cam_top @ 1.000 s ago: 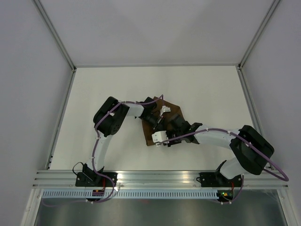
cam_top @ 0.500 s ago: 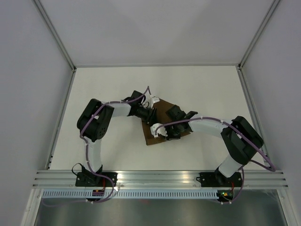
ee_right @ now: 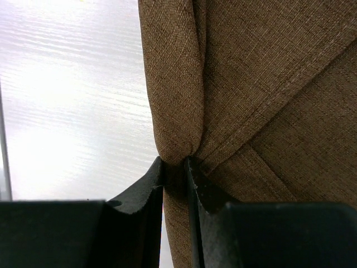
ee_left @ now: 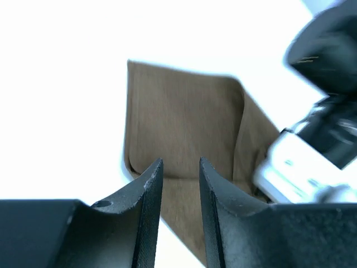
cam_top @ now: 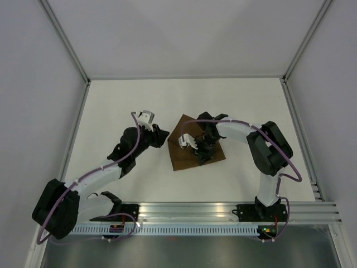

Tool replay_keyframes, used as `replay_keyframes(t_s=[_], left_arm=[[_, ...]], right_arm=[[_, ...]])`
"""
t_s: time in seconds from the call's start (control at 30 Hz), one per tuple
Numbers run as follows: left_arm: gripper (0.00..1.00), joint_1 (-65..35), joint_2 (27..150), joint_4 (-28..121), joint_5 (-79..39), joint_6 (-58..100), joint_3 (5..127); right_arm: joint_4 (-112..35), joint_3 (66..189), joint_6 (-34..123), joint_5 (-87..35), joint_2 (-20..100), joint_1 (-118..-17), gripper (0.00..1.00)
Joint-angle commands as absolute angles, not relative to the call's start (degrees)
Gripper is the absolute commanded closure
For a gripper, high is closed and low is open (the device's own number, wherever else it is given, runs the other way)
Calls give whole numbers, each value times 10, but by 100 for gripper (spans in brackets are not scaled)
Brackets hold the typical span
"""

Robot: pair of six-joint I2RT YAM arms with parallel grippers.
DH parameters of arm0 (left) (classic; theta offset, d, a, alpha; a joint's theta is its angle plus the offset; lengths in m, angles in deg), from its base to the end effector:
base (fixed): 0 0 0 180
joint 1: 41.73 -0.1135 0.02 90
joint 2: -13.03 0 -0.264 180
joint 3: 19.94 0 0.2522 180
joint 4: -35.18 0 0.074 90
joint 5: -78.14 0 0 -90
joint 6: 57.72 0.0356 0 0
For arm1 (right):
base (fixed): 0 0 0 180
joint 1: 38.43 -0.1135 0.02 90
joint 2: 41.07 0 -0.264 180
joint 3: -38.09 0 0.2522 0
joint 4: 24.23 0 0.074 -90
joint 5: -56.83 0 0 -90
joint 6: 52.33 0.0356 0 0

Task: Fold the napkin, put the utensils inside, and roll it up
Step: Roll the napkin with the utensil

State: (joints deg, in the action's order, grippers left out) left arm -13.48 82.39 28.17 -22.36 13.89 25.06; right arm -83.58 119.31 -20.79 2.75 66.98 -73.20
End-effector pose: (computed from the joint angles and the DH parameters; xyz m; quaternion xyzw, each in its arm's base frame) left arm 0.2266 -0.1291 0.2240 0.1229 0.7947 -0.3012 0.5125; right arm 0.2622 0.2075 0.1481 -0.6980 0.6456 0.2951 0.0943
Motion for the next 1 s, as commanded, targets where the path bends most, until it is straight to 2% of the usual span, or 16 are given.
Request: replay_keyframes(t_s=[0.0,0.1,0.2,0.4,0.63,0.97], left_arm=[[63,-66,755,131,-21,194,179],[62,18,690,50,87,269,126],[59,81,643,0,134,338,98],[54,168,603,4,161,456,108],[53,242,715,103,117,570,182],[52,314,877,270,-7,566,286]], right_arm=[[-939,1180,-236,29,763,-732,85],[-958,1208,-237,38,786,-724,85],[-969,1225,-235,38,804,-719,85],[-983,1249,-231,40,827,-710,84],[-988,1266,-221,46,841,-700,85],[-988,1277,-209,49,853,-689,85]])
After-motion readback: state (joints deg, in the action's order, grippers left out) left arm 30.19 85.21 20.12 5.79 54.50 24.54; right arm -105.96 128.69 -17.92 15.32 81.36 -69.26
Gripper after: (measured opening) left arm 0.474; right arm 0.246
